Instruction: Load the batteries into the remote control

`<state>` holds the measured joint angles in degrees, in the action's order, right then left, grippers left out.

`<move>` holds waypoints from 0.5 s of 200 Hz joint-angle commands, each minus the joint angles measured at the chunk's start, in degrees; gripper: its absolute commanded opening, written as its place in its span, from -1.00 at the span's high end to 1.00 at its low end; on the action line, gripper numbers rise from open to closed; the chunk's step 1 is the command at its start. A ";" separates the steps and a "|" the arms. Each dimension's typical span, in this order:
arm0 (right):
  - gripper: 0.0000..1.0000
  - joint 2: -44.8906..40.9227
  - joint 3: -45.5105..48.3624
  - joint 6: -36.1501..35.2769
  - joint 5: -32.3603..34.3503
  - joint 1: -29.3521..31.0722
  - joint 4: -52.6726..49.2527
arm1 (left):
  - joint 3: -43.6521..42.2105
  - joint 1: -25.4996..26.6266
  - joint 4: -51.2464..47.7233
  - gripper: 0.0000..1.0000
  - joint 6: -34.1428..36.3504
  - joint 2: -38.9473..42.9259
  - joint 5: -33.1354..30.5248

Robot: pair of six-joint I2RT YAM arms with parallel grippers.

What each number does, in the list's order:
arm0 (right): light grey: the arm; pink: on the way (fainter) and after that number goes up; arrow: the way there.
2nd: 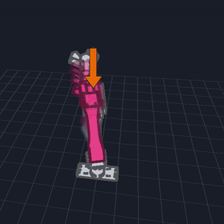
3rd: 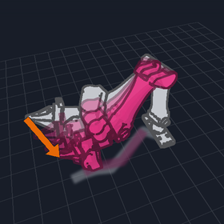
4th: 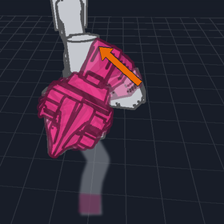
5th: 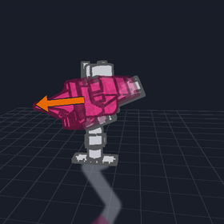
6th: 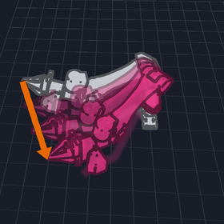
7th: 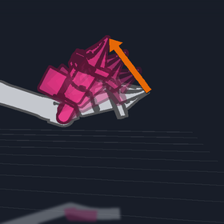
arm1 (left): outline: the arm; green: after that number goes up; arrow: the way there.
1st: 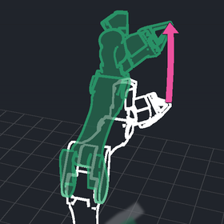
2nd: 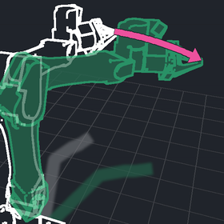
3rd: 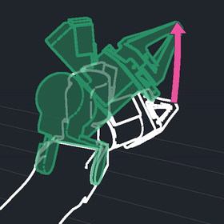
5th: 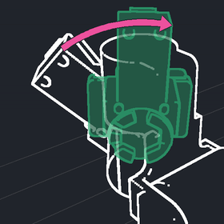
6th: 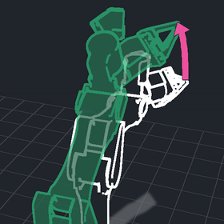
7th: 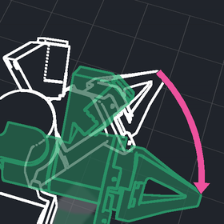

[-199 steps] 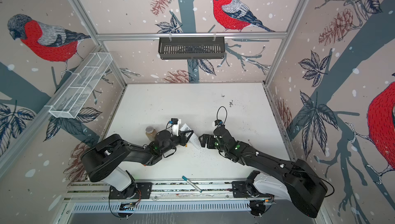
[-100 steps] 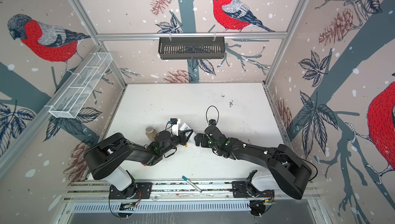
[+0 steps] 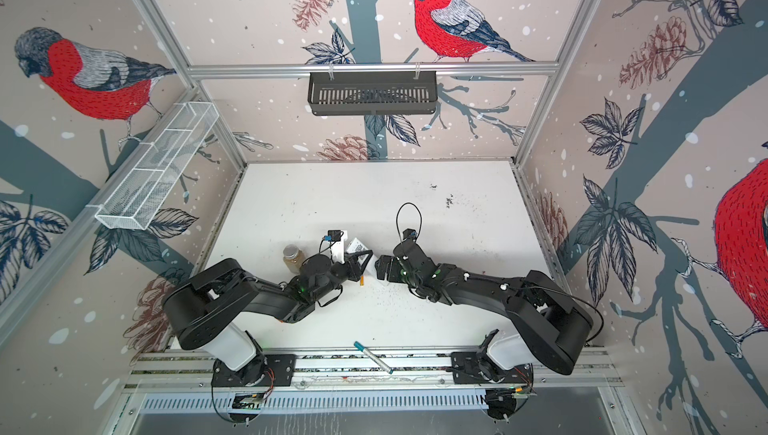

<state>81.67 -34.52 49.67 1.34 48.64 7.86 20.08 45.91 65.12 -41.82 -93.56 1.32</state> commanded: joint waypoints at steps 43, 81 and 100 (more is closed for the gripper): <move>-0.95 5.21 -1.50 3.28 0.93 0.04 -2.48 | -0.58 0.06 -3.52 1.00 2.58 1.22 0.87; -0.95 7.61 -3.74 4.51 6.02 0.93 -8.31 | -0.82 0.14 -4.54 1.00 3.04 2.47 0.62; -0.97 9.73 -8.34 3.57 12.52 2.73 -16.37 | -0.92 0.25 -5.81 1.00 3.90 3.50 -0.23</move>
<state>88.55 -39.46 54.02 3.36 49.84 7.90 19.35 45.65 62.72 -42.11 -91.07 -5.67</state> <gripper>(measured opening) 0.978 0.206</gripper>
